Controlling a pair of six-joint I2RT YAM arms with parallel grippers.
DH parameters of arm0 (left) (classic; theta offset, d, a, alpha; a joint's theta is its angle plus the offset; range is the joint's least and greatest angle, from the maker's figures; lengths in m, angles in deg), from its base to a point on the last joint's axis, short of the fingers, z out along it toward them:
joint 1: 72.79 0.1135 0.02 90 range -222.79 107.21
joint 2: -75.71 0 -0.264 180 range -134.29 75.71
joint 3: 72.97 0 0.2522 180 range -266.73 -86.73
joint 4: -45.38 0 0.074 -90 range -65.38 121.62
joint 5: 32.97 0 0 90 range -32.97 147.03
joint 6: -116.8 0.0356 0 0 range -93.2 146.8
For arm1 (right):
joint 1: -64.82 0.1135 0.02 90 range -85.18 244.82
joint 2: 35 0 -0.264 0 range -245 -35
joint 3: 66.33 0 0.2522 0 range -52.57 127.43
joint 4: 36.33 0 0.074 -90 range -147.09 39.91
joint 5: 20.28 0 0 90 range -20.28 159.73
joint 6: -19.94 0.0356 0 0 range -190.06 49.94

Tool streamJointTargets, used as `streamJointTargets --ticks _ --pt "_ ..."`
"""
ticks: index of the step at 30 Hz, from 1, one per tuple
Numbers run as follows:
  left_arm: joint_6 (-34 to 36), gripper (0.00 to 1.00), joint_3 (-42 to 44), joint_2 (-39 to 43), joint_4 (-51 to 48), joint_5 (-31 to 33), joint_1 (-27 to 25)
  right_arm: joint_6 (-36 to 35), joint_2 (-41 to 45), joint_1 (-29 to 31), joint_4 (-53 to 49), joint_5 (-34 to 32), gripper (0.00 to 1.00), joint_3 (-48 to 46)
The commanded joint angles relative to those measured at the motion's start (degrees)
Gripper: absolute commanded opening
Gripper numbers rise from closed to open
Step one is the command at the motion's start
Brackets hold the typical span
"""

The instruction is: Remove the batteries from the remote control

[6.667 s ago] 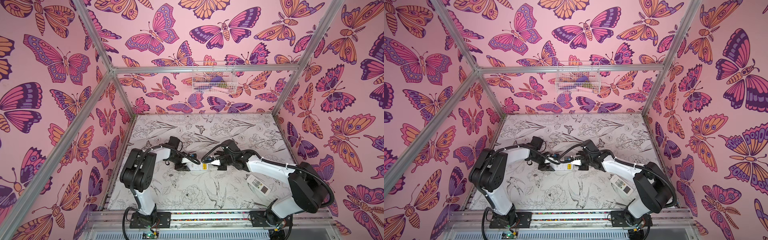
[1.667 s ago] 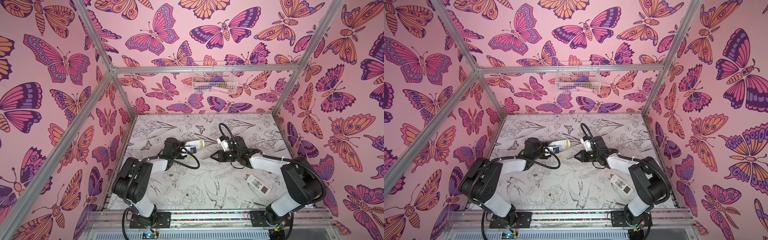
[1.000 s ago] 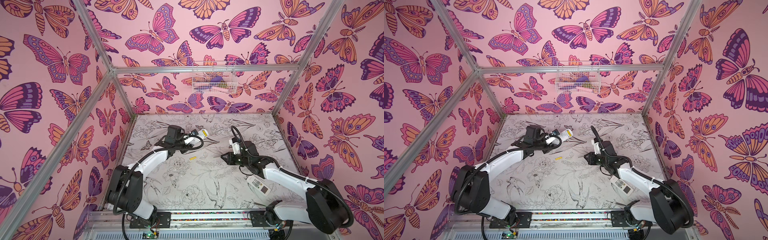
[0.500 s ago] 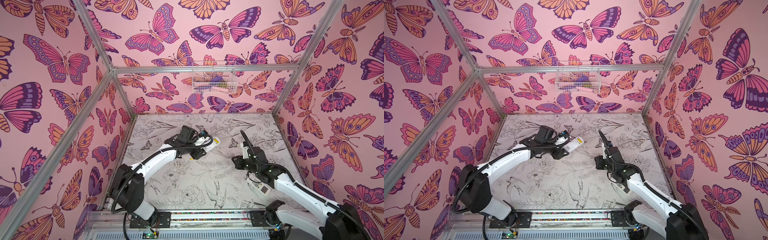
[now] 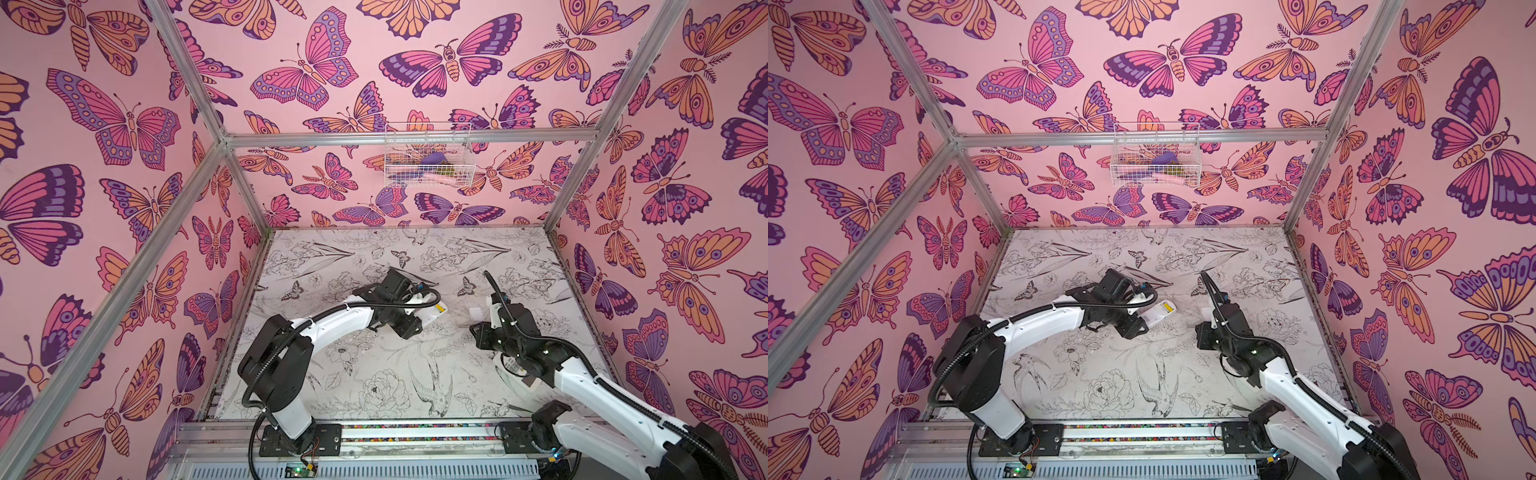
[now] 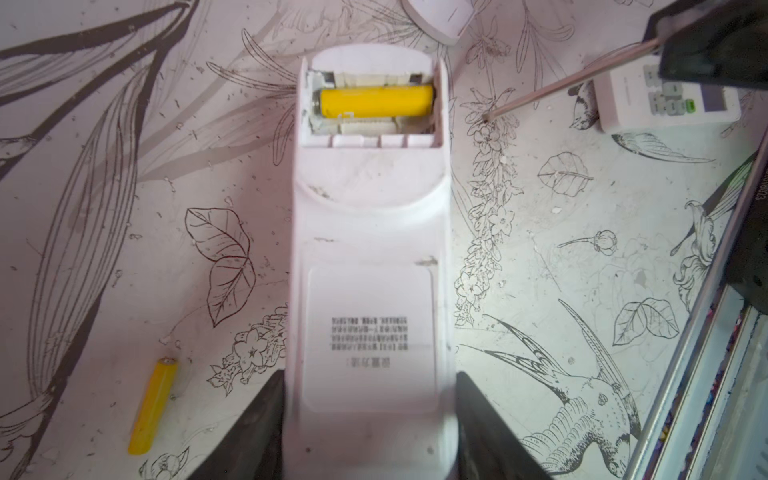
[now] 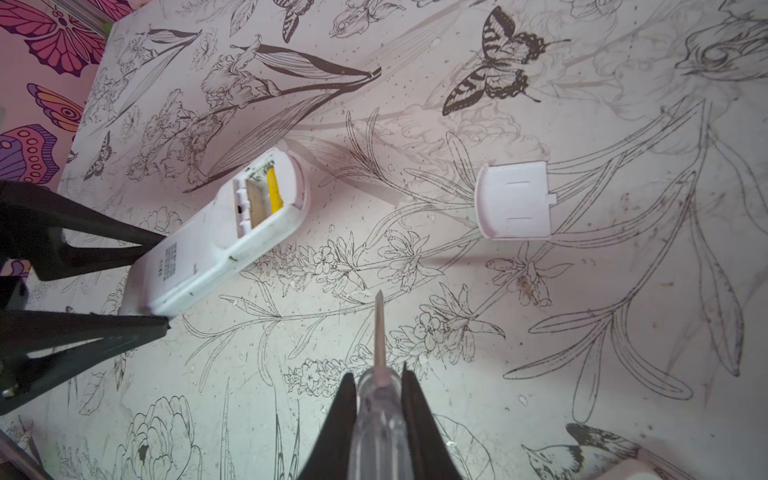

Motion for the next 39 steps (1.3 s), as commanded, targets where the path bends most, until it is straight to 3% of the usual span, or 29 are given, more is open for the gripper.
streamJointTargets --ticks 1,20,39 --pt "-1.6 0.33 1.0 -1.4 1.8 1.0 -0.8 1.9 1.0 -0.3 0.0 -2.0 0.0 -0.9" --pt "-1.0 0.42 2.1 -7.1 3.4 5.1 -2.2 3.1 -1.5 -0.3 2.5 2.7 0.0 0.6" --pt "-3.6 0.65 3.2 -9.3 3.6 4.3 -2.4 6.5 -1.7 -0.1 3.1 5.1 0.0 -0.6"
